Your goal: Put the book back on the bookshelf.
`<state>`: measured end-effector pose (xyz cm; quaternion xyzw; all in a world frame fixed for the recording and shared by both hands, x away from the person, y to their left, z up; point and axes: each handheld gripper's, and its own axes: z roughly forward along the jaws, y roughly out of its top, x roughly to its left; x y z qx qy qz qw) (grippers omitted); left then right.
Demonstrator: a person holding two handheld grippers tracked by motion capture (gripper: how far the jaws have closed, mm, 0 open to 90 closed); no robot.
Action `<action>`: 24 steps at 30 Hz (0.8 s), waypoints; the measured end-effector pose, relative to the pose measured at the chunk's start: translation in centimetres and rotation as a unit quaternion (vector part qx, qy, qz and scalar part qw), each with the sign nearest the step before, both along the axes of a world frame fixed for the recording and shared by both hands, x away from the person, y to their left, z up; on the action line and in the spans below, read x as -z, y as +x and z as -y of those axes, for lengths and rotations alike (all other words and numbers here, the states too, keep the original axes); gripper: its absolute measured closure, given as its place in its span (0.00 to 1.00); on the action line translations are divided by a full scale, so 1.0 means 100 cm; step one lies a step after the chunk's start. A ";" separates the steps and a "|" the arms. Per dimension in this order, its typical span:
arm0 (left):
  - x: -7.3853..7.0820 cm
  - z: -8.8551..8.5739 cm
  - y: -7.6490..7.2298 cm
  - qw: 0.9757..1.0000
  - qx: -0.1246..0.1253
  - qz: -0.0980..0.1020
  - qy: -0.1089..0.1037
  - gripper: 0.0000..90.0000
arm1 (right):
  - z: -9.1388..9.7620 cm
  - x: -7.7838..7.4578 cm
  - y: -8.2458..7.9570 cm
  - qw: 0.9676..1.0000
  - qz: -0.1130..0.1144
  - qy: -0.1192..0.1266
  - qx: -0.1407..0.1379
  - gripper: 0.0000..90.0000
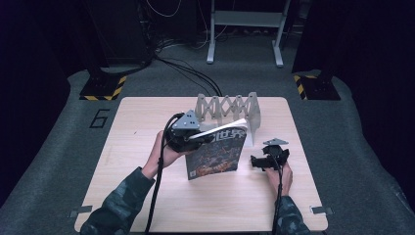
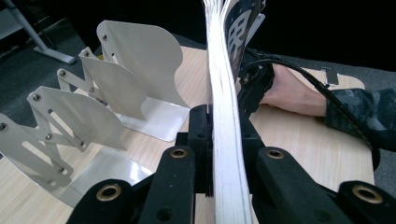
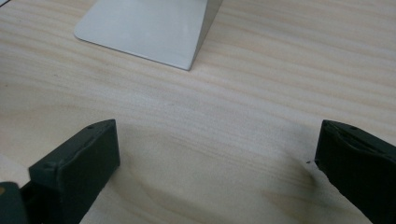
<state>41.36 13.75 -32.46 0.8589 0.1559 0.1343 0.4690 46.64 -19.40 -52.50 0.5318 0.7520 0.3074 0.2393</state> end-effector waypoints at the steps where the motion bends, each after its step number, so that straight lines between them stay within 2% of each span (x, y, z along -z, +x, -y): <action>1: -0.001 0.000 0.000 1.000 -0.002 0.001 0.001 0.91 | 0.000 0.001 0.000 1.000 0.001 0.001 0.006 0.00; 3: -0.002 0.001 -0.002 1.000 -0.003 0.004 0.000 0.91 | 0.003 0.003 0.002 1.000 0.005 0.002 -0.004 0.00; 6: -0.004 0.002 -0.003 1.000 -0.004 0.005 0.004 0.91 | 0.002 0.003 0.001 1.000 0.002 0.013 0.007 0.00; 16: -0.012 0.002 -0.006 1.000 -0.006 0.013 0.003 0.91 | 0.003 0.003 0.002 1.000 0.003 0.014 -0.004 0.01; 24: -0.015 -0.003 -0.006 1.000 -0.018 0.020 0.002 0.91 | 0.003 0.003 0.002 1.000 0.003 0.016 -0.003 0.02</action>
